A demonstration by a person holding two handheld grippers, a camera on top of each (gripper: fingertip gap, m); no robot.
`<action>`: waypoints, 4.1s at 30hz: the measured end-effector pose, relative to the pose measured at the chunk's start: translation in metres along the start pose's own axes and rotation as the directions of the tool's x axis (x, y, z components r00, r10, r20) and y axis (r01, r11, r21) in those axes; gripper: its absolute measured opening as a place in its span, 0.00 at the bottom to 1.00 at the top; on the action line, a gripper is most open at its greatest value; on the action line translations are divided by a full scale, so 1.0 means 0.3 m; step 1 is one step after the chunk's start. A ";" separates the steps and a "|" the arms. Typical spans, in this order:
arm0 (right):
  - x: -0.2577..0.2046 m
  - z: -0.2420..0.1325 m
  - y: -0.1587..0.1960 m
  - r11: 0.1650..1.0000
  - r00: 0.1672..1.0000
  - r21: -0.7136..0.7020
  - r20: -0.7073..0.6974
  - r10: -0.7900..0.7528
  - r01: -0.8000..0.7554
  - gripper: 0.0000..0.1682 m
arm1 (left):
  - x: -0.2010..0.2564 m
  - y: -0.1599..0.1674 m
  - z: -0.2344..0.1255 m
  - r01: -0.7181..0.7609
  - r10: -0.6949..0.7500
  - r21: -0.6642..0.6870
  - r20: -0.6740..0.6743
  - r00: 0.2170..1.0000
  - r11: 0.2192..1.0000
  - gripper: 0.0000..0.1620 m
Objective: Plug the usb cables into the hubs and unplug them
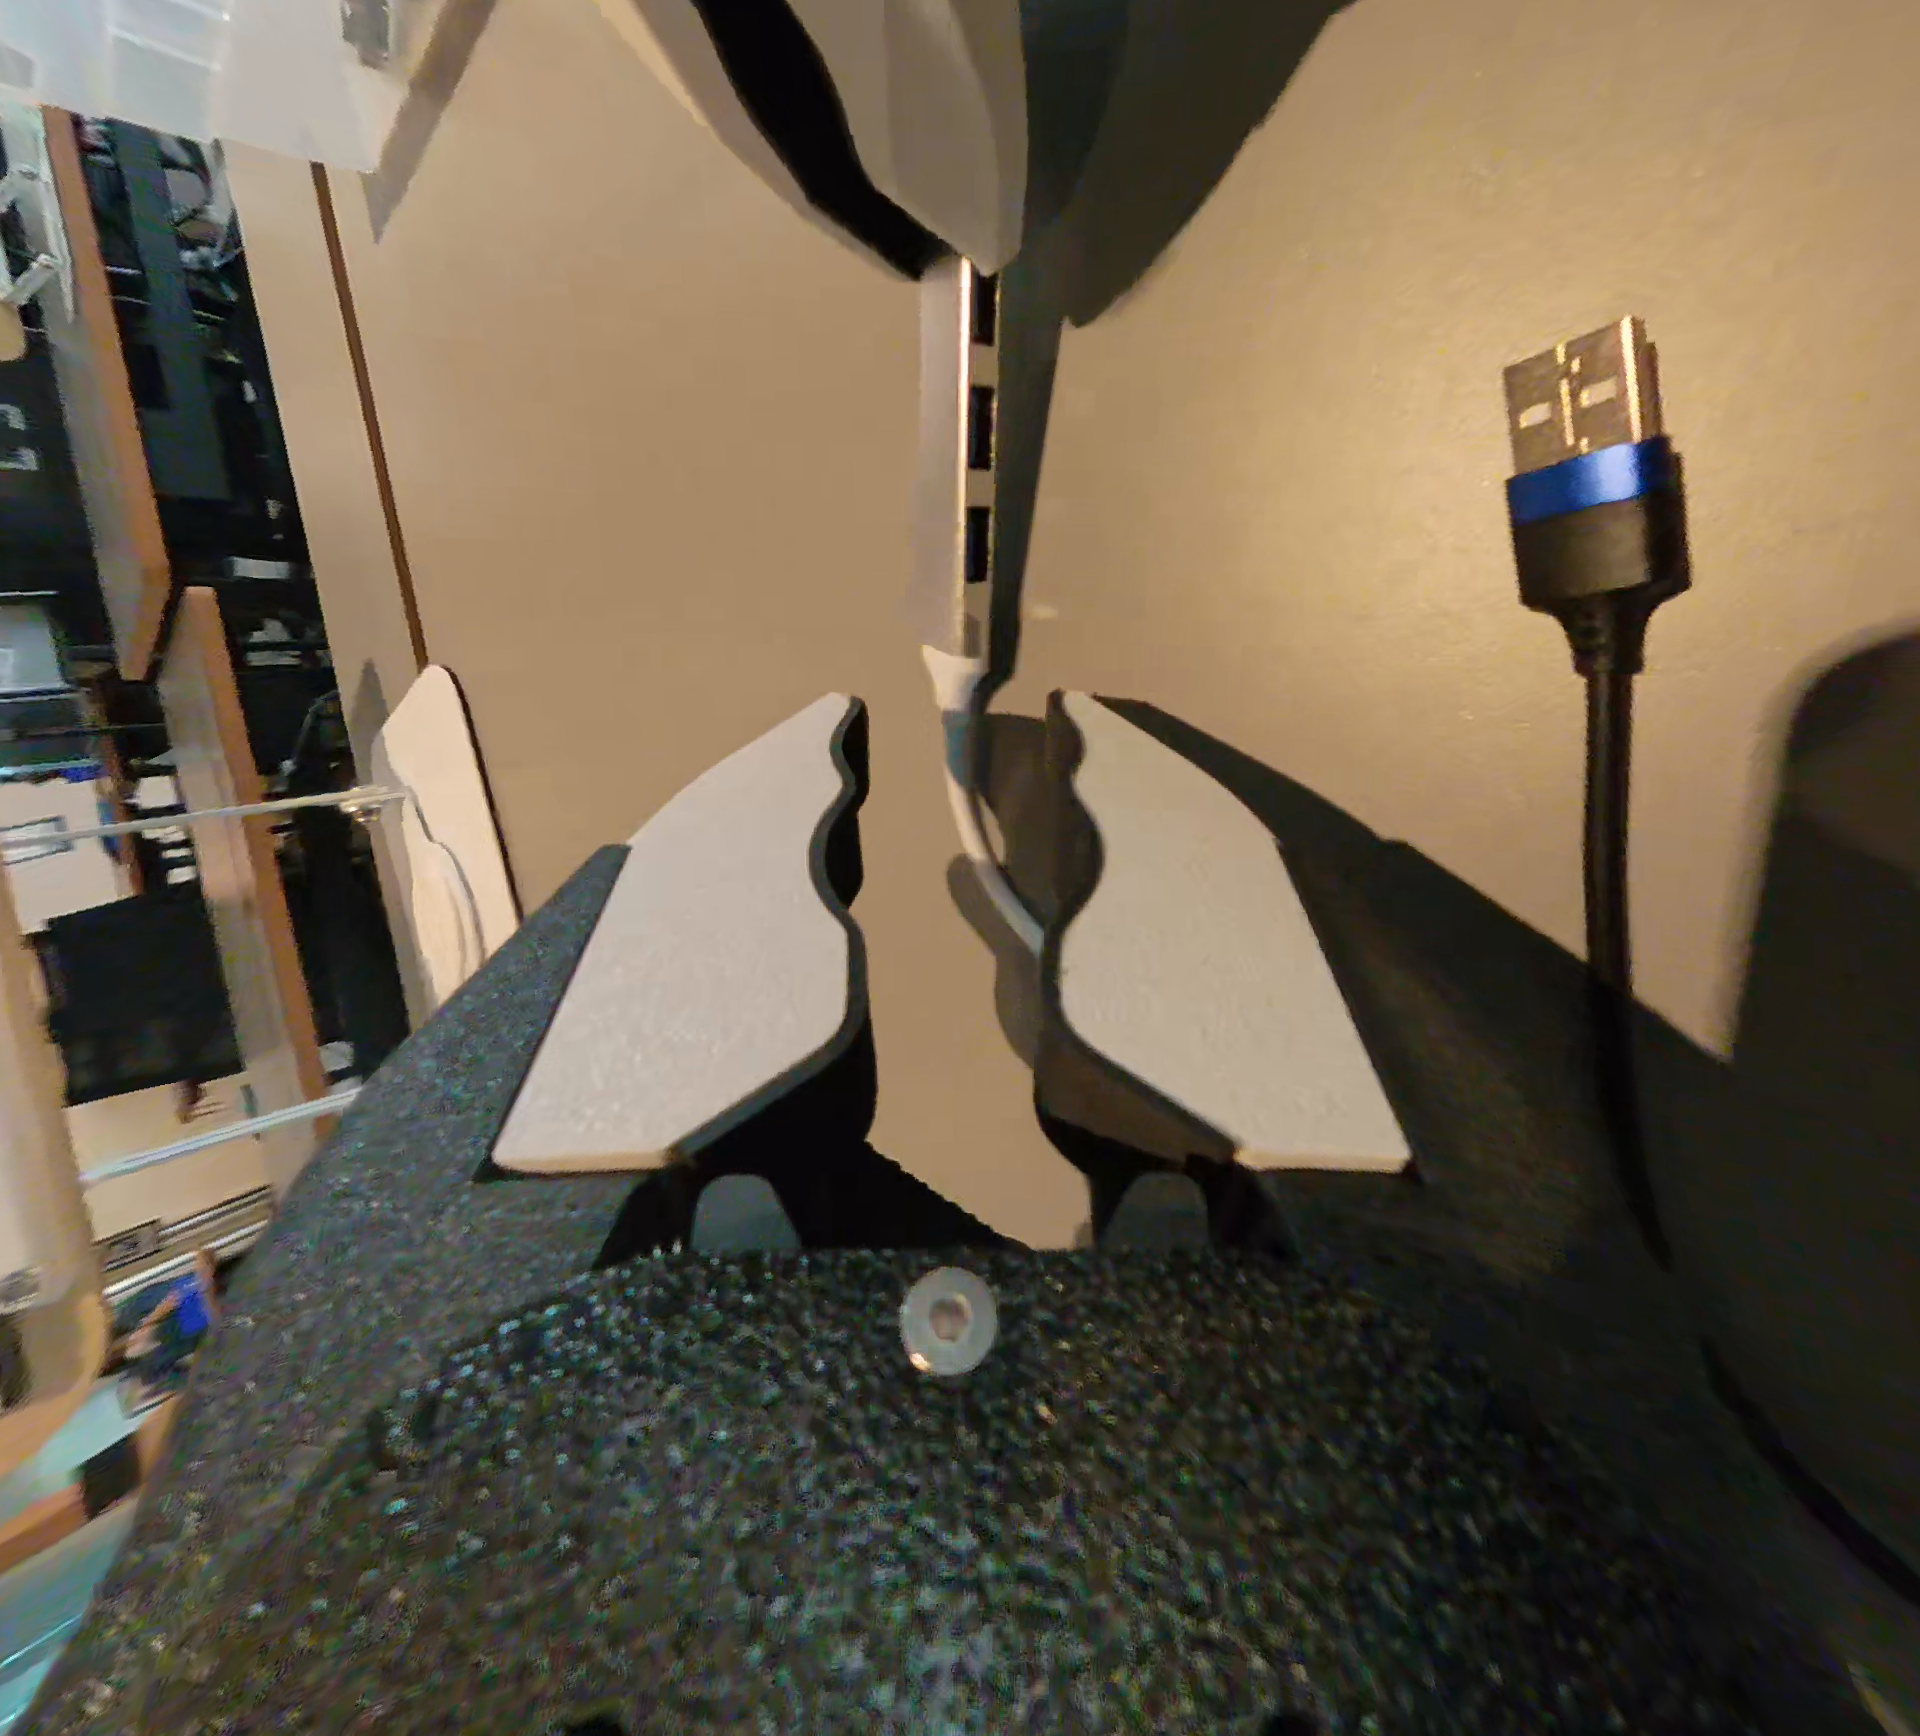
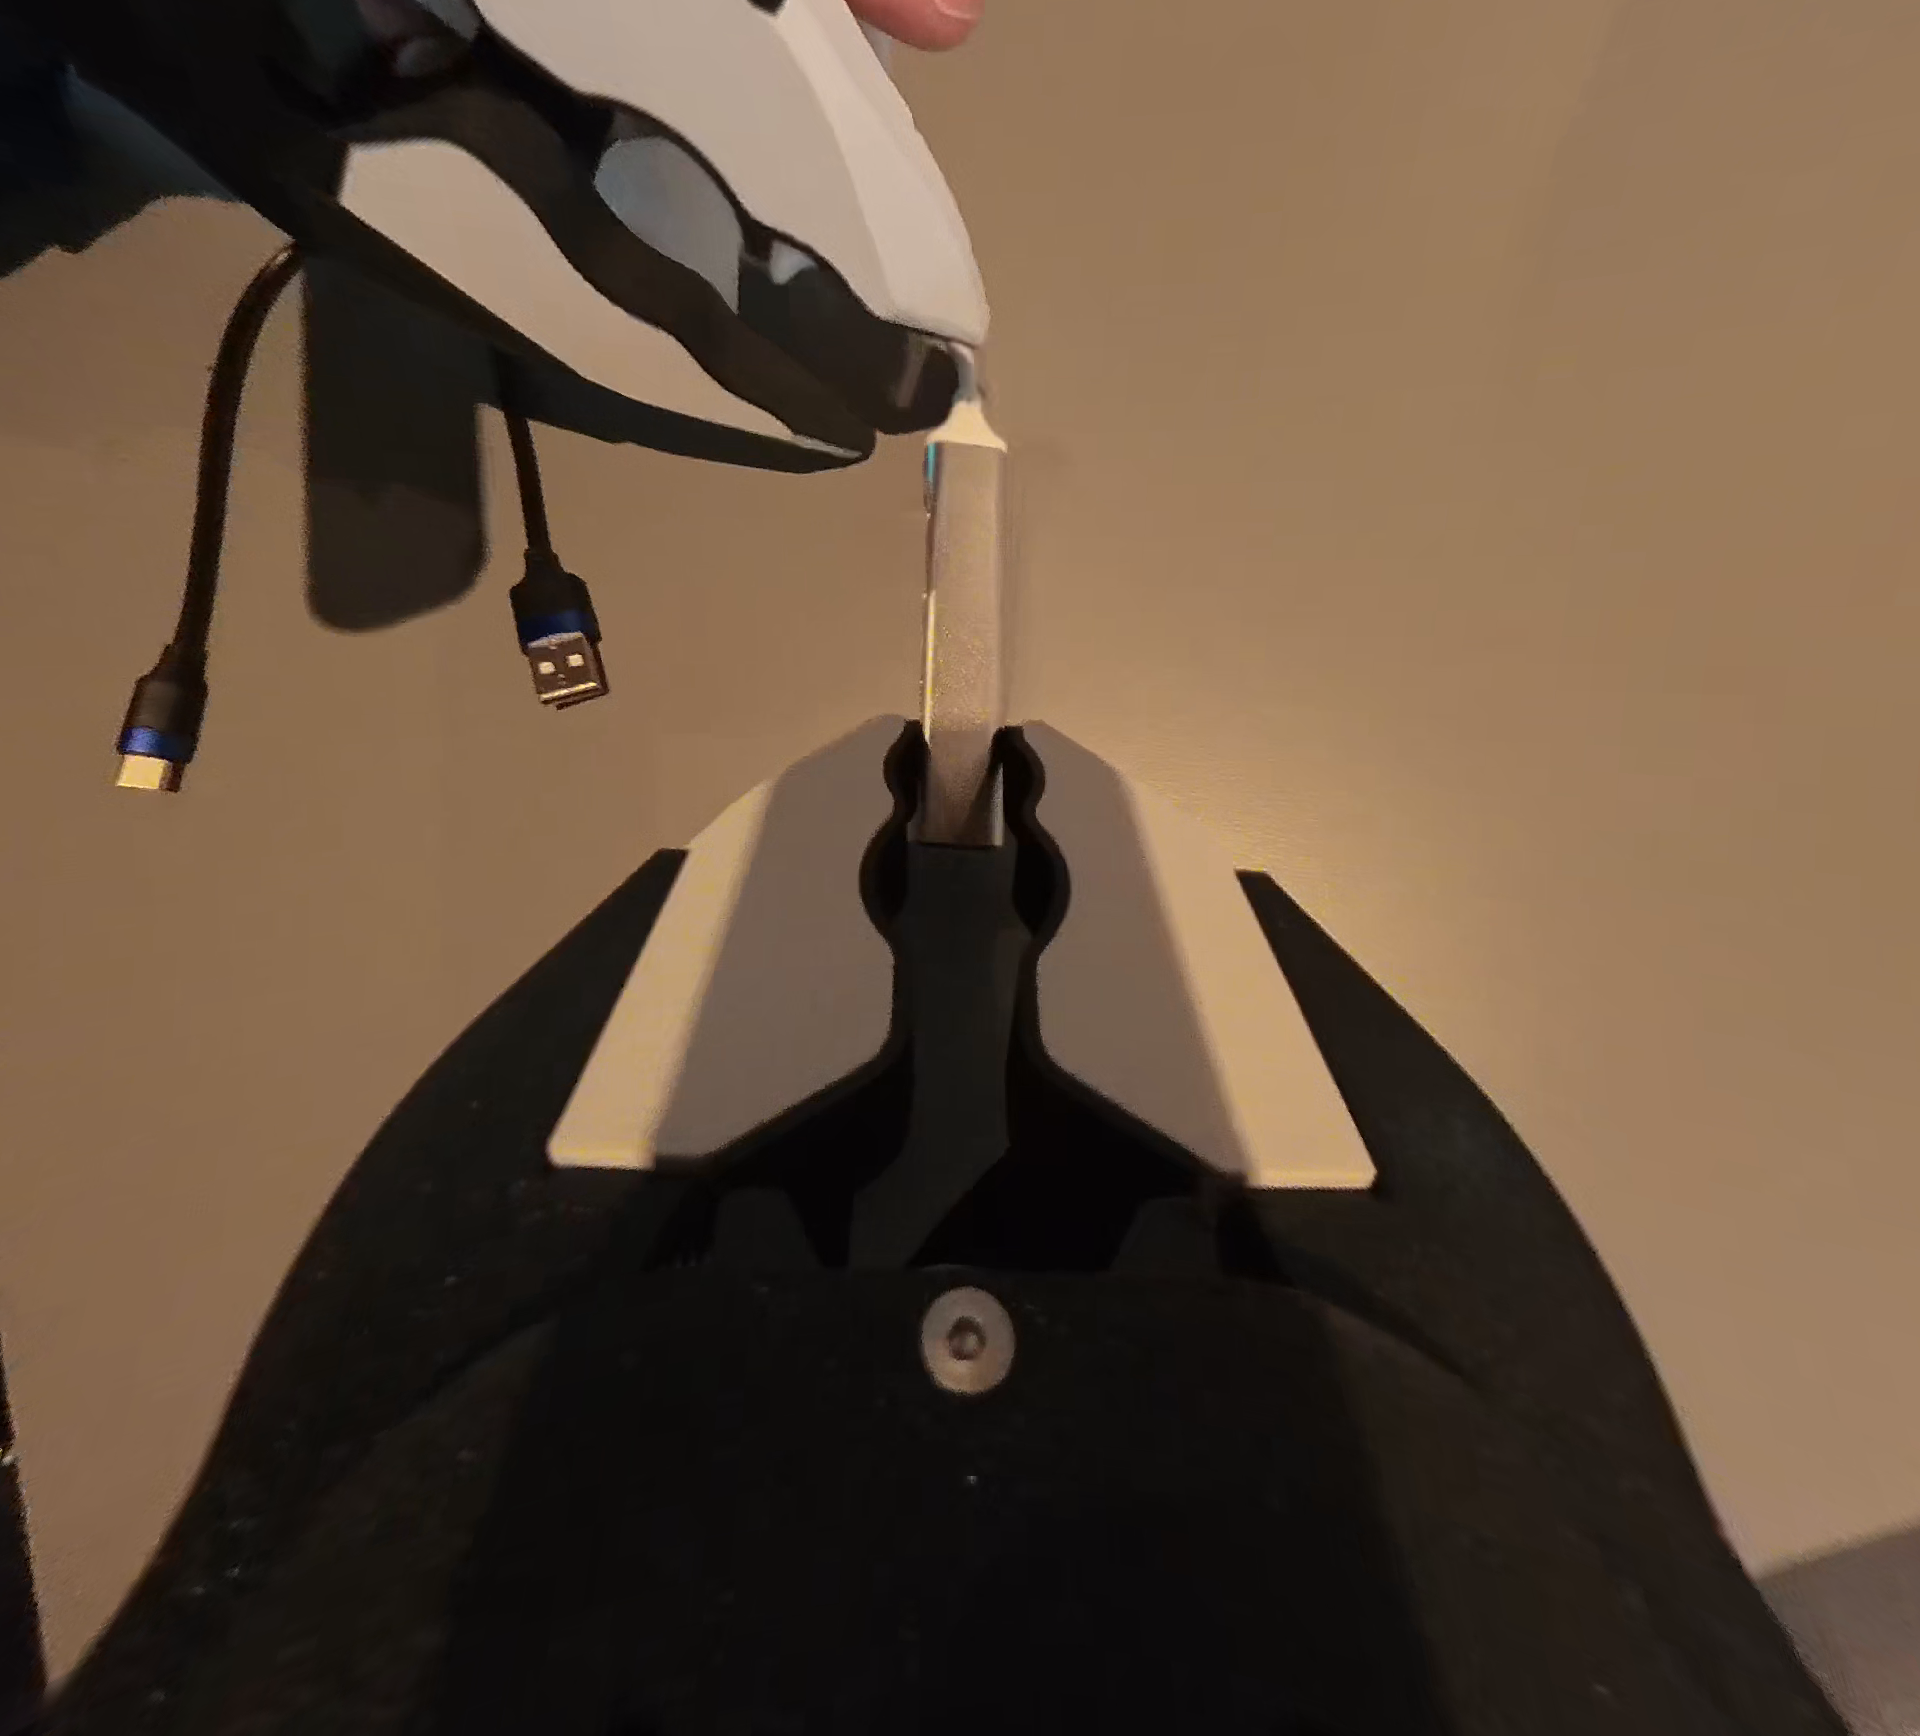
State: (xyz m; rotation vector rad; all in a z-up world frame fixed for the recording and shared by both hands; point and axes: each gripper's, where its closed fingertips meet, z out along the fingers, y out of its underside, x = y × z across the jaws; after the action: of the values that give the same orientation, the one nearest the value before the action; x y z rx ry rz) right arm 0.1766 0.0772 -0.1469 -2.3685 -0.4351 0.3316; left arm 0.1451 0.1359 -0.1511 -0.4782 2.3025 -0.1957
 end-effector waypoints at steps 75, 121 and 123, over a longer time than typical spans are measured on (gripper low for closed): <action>-0.270 -0.277 -0.312 0.506 0.893 0.845 0.085 -0.442 0.170 0.05 | -0.013 -0.338 -0.255 0.724 -0.444 0.445 -0.582 0.681 0.526 0.05; -0.290 -0.295 -0.327 0.506 0.885 0.861 0.193 -0.423 0.054 0.05 | -0.014 -0.362 -0.270 0.734 -0.421 0.469 -0.609 0.672 0.492 0.04; -0.293 -0.283 -0.326 0.514 0.885 0.856 0.194 -0.423 0.058 0.06 | -0.017 -0.365 -0.274 0.733 -0.420 0.476 -0.609 0.673 0.486 0.04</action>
State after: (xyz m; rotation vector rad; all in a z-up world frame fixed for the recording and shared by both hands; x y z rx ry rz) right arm 0.1049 0.0606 -0.0088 -1.2464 -0.6181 0.6982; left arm 0.1202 0.0369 -0.0595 -0.8797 2.1043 -1.6190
